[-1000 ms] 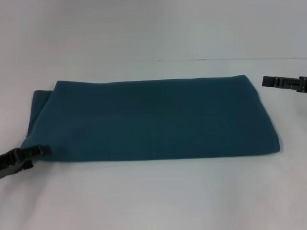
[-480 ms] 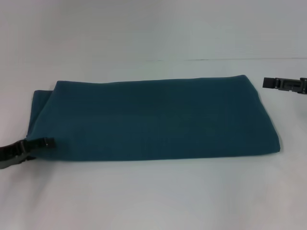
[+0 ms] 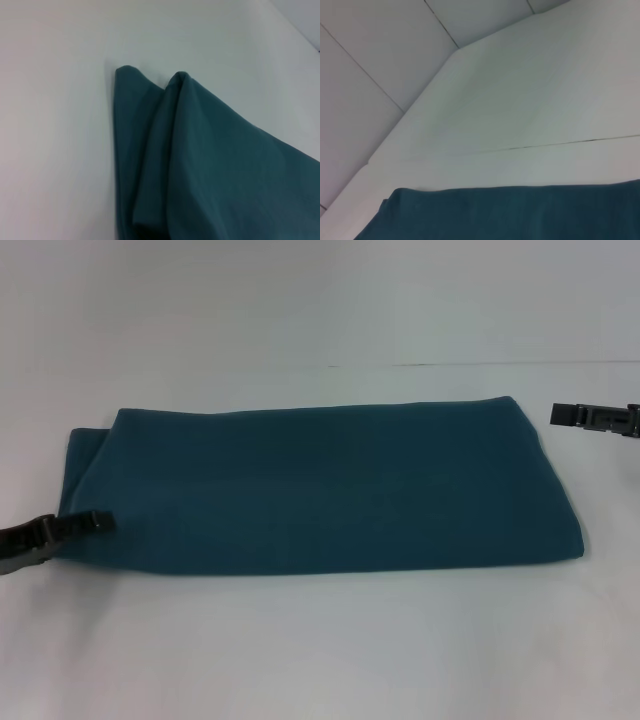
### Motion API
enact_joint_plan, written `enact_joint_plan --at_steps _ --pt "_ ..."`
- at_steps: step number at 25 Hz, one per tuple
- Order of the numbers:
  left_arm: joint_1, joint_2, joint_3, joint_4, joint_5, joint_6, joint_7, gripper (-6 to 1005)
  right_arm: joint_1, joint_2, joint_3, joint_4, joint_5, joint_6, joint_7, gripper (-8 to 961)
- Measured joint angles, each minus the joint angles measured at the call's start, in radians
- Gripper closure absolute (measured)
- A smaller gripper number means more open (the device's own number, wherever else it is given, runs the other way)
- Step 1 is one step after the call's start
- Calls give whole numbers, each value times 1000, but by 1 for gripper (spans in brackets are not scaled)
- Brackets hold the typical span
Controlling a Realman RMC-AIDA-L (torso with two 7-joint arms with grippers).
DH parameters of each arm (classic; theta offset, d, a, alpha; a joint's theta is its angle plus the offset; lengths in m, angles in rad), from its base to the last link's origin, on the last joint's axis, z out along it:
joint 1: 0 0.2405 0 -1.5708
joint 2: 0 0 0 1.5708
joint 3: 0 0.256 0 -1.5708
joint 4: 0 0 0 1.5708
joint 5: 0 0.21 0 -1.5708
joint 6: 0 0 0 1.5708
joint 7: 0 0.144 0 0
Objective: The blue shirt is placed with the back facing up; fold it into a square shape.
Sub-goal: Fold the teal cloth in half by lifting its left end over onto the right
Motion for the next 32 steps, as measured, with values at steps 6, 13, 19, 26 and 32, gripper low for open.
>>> enact_joint_plan --at_steps 6,13,19,26,32 --pt "-3 2 0 -1 1 0 0 119 2 0 0 2 -2 12 -4 33" --pt "-4 2 8 2 0 -4 0 123 7 0 -3 3 -3 22 -5 34" --pt "-1 2 5 5 -5 -27 6 348 9 0 -11 2 -3 22 -5 33" --pt "-5 4 9 6 -1 -34 0 545 9 0 -15 4 -3 30 -6 34" --pt "-4 4 9 6 3 -41 -1 707 9 0 -17 8 -3 31 -7 35"
